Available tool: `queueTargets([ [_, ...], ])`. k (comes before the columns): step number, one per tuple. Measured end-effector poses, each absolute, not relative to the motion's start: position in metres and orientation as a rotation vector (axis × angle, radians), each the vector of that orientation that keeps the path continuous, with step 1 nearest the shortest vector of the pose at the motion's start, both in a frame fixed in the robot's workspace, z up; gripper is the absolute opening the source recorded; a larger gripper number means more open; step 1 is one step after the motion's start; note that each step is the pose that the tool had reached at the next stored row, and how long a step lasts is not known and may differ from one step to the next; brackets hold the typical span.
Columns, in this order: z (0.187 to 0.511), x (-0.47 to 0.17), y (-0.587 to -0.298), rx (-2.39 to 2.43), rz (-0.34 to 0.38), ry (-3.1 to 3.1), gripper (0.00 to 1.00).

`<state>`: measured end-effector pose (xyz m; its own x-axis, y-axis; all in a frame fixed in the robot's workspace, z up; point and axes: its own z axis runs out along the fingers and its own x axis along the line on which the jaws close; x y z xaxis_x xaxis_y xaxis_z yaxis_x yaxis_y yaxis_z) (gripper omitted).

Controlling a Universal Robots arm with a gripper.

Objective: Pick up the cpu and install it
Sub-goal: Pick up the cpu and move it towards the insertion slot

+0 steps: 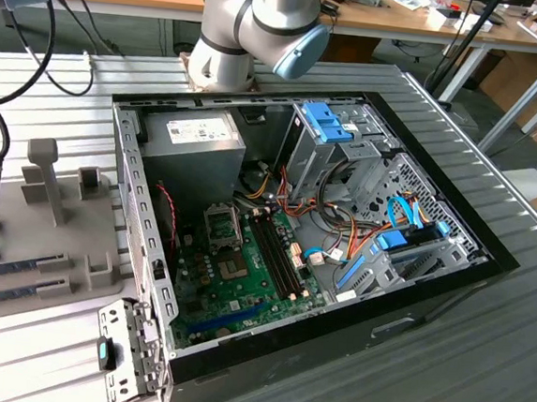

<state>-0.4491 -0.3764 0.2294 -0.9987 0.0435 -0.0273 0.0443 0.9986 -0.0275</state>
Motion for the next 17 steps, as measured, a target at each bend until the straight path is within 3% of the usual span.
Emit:
queueTargets([
  [17, 0.2355, -0.4489, -0.3764, 0.068, -0.044, 3.114, 0.47],
])
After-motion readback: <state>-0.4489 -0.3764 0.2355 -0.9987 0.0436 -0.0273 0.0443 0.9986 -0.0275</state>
